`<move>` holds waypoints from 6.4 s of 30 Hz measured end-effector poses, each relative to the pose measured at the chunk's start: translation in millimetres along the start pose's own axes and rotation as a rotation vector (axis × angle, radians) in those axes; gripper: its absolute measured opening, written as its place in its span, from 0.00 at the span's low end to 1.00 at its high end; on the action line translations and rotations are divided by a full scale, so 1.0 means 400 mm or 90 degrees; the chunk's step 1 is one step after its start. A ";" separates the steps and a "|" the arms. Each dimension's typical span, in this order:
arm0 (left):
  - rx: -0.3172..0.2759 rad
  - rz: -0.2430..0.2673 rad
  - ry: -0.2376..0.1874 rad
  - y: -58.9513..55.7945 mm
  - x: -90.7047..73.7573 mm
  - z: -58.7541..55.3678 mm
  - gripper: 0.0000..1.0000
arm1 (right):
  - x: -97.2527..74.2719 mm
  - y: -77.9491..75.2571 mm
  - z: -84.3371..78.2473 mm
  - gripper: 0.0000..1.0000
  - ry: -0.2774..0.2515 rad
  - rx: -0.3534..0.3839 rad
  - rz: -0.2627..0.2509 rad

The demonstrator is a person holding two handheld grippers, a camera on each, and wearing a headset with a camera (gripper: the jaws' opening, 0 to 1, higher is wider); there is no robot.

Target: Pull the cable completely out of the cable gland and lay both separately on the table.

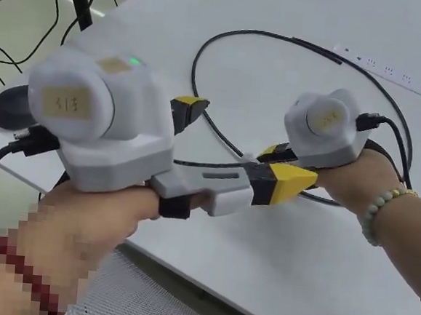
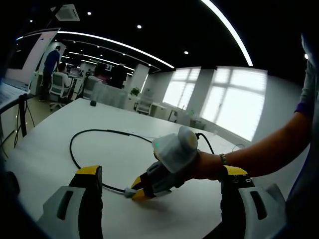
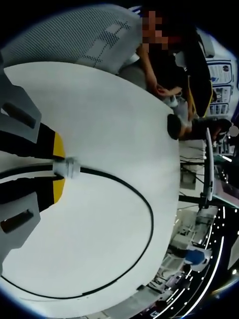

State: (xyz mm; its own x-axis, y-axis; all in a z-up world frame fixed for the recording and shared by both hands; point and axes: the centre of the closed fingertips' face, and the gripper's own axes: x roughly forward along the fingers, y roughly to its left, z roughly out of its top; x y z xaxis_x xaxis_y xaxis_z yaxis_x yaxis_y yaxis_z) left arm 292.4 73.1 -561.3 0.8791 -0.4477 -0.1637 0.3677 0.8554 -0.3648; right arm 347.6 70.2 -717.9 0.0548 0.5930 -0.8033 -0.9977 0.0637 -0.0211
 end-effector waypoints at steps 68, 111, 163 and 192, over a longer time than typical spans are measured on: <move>0.406 -0.540 0.089 -0.314 0.057 0.082 0.49 | -0.612 0.172 0.033 0.08 -0.185 0.099 0.040; 0.326 -0.732 0.087 -0.434 0.021 0.073 0.31 | -0.655 0.240 0.082 0.08 -0.259 0.121 0.183; 0.283 -0.705 0.096 -0.392 0.028 0.050 0.20 | -0.628 0.240 0.073 0.08 -0.233 0.099 0.177; 0.323 -0.721 0.096 -0.406 0.023 0.029 0.15 | -0.625 0.265 0.058 0.08 -0.229 0.119 0.228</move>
State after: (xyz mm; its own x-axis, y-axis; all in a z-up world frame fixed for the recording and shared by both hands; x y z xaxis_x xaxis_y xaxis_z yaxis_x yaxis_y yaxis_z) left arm 244.1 -66.9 -493.0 -0.0384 -0.9938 -0.1046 0.9990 -0.0407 0.0196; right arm 229.0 -52.4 -505.5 -0.2445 0.8391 -0.4859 -0.9345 -0.0702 0.3489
